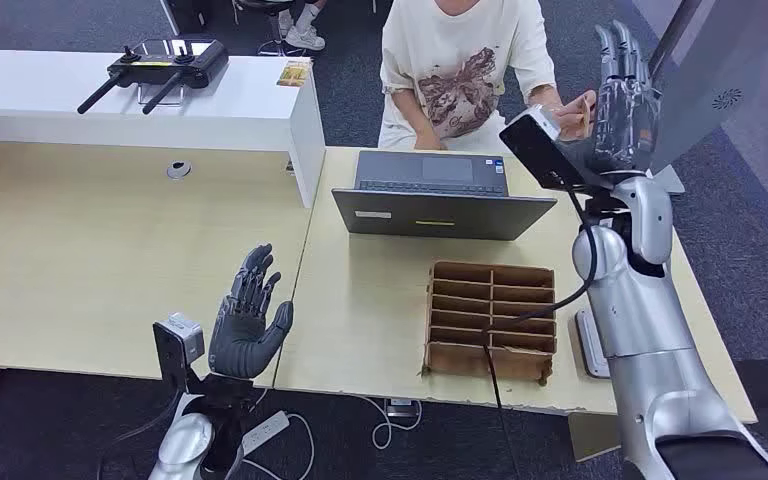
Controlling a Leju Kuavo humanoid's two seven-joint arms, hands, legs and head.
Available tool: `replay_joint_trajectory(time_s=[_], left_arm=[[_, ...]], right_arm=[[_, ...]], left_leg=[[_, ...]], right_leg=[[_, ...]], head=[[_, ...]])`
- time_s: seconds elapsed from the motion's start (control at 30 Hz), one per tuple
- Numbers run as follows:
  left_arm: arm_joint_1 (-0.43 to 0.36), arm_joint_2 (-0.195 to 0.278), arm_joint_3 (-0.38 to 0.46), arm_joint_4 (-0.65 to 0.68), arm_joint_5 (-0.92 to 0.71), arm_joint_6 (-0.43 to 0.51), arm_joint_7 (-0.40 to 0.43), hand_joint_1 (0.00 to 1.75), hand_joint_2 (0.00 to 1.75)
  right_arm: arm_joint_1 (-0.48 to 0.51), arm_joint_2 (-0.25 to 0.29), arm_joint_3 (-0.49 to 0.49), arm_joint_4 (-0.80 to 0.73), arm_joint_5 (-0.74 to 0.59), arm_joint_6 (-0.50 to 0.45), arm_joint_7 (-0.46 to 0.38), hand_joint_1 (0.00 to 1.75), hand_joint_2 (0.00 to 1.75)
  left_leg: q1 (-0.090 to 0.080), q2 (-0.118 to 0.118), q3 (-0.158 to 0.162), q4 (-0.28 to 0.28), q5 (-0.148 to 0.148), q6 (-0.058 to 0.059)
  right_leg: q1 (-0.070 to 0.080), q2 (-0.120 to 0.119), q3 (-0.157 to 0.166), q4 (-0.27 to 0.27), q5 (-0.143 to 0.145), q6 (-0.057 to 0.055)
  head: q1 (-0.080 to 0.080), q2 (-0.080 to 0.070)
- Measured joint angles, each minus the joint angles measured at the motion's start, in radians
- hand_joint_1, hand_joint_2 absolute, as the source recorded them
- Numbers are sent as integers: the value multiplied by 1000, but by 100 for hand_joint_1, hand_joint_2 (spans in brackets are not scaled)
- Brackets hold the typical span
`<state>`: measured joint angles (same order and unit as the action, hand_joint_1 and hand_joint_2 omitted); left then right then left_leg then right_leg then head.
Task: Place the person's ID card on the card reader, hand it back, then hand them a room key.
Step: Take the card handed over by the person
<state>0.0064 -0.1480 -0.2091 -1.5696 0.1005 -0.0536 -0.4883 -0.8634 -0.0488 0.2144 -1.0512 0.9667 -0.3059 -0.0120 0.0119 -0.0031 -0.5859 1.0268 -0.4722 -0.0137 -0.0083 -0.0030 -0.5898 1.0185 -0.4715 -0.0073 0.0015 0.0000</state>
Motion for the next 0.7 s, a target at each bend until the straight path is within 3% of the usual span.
replay_joint_trajectory(time_s=[0.33,0.7], left_arm=[[-14,0,0,15,8,6,-4,0,175],[-15,1,-1,22,11,6,-6,0,175]], right_arm=[[-181,34,1,280,57,4,56,0,175],[-266,45,-2,476,61,2,77,0,175]], left_leg=[[0,0,0,0,0,0],[0,0,0,0,0,0]], right_leg=[[0,0,0,0,0,0],[0,0,0,0,0,0]], head=[[0,0],[0,0]])
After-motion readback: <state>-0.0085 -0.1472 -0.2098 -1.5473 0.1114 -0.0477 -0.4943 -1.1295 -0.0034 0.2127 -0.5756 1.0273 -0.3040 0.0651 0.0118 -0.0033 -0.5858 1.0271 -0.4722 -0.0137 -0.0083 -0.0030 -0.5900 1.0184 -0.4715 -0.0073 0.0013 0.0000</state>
